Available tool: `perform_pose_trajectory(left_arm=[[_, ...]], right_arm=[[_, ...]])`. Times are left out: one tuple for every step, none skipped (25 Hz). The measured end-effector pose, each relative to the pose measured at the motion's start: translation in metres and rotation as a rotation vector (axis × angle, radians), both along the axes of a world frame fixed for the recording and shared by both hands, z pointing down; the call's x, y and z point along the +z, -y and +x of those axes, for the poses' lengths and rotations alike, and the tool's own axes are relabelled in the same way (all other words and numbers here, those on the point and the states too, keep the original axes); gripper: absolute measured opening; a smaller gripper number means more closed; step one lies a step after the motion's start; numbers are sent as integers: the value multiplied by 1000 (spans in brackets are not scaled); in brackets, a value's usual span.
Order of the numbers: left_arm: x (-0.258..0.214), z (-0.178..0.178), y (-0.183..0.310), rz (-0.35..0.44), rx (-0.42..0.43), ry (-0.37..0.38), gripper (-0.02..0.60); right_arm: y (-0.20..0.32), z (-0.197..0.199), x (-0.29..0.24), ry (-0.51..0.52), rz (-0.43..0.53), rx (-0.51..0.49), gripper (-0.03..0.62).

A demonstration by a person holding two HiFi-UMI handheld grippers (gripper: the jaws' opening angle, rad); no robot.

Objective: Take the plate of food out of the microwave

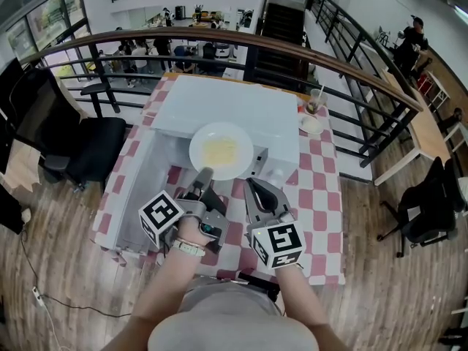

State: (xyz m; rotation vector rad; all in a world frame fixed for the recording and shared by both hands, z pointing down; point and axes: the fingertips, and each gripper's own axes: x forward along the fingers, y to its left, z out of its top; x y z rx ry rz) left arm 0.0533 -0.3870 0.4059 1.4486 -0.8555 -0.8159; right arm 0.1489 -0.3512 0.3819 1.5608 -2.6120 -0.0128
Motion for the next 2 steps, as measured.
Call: perform_pose_trajectory(left_arm=[[0, 0, 1, 0, 0, -2, 15], [1, 1, 1, 0, 0, -3, 15]], right_arm=[[0, 0, 0, 0, 0, 0, 26], [1, 1, 1, 0, -1, 1, 26]])
